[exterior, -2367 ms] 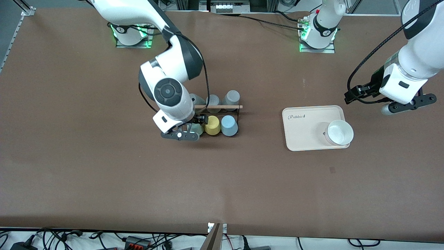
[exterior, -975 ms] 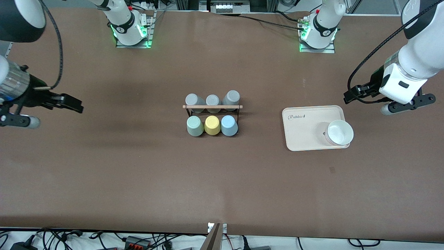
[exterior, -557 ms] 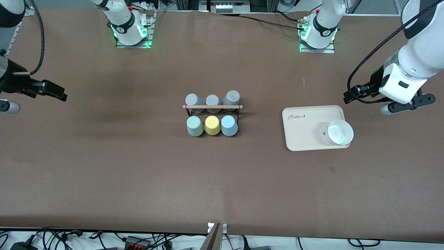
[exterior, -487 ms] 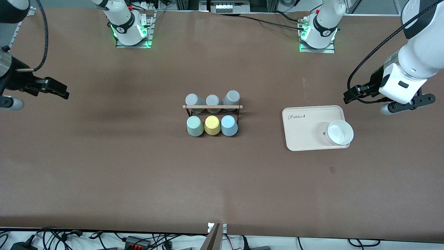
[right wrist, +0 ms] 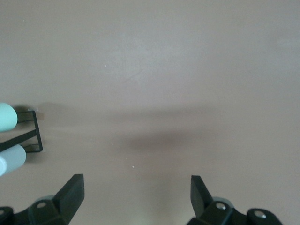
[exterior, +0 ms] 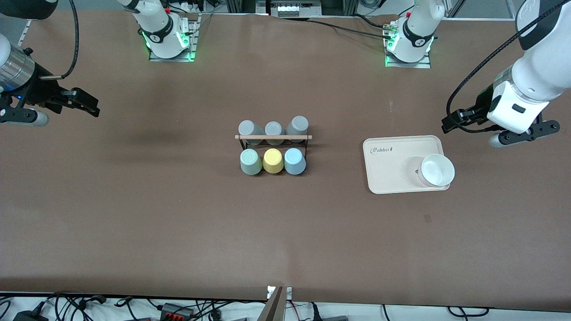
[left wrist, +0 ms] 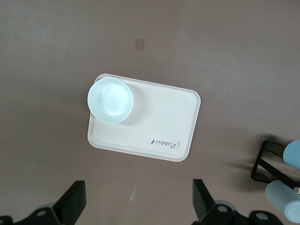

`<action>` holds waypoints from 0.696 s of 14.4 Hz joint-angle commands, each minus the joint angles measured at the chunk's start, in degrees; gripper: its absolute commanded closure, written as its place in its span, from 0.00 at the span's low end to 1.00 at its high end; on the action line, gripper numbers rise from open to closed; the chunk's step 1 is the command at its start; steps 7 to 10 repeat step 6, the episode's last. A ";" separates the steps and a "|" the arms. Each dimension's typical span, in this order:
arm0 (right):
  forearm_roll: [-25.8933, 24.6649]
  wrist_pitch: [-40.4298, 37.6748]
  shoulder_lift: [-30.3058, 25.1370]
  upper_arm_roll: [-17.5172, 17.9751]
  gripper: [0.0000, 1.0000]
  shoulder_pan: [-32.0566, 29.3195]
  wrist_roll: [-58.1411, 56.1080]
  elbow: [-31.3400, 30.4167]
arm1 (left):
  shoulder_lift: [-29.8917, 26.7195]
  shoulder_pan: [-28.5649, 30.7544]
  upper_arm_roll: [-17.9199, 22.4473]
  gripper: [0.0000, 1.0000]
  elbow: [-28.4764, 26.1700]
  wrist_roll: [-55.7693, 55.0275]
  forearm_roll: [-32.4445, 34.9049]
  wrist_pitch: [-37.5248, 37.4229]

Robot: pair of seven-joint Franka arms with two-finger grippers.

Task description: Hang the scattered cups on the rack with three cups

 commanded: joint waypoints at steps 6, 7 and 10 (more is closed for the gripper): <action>0.10 -3.70 3.81 1.45 0.00 -0.56 0.19 8.39 | -0.83 -0.69 0.74 0.00 -0.33 1.46 -1.53 0.17; 0.10 -3.70 3.81 1.45 0.00 -0.56 0.19 8.39 | -0.83 -0.69 0.74 0.00 -0.33 1.46 -1.53 0.17; 0.10 -3.70 3.81 1.45 0.00 -0.56 0.19 8.39 | -0.83 -0.69 0.74 0.00 -0.33 1.46 -1.53 0.17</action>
